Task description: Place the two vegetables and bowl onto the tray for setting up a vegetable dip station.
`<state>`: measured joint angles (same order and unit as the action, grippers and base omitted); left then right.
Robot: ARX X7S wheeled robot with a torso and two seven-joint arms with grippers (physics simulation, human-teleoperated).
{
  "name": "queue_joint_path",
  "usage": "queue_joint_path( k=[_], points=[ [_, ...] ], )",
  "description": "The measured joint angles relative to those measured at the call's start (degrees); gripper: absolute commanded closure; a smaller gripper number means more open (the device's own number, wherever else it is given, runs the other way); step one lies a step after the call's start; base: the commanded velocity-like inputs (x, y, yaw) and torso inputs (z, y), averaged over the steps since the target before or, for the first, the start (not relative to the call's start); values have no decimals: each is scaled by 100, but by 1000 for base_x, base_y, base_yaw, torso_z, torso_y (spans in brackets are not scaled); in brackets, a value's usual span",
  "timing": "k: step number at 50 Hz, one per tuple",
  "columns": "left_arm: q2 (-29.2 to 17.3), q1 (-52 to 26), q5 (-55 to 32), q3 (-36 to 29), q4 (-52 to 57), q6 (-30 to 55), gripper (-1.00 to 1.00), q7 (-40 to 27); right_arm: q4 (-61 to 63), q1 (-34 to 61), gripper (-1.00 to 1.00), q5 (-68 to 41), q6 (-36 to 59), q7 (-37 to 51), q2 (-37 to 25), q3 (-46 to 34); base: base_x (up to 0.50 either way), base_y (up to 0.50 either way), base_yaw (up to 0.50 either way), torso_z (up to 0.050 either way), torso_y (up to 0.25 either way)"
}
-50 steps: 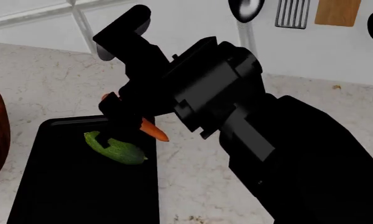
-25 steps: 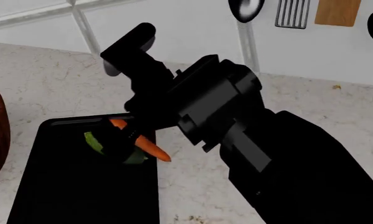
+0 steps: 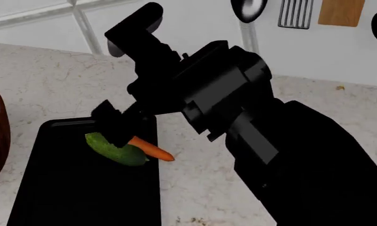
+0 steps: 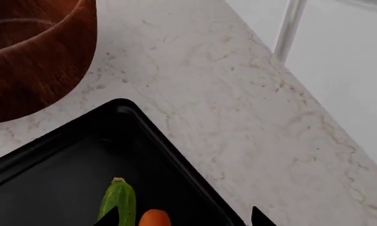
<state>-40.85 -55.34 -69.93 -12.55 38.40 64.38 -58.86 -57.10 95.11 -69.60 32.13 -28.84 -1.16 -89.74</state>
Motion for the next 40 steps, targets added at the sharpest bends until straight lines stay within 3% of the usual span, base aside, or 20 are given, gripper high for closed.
queue_joint_path(
  k=[10, 21, 40],
  points=[
    [-55, -166, -381, 64, 76, 162, -100, -231, -119, 539, -100, -276, 111, -71, 1, -5, 0, 0, 0, 0, 0],
    [-441, -972, -1952, 5, 53, 651, -100, -1148, 278, 908, -100, -494, 160, 188, -386, 118, 0, 0, 0, 0, 0],
    [-1129, -3489, -4980, -1442, -723, 1209, -100, -2049, 2029, 893, -100, -927, 385, 1167, -1590, 368, 0, 0, 0, 0, 0]
  ],
)
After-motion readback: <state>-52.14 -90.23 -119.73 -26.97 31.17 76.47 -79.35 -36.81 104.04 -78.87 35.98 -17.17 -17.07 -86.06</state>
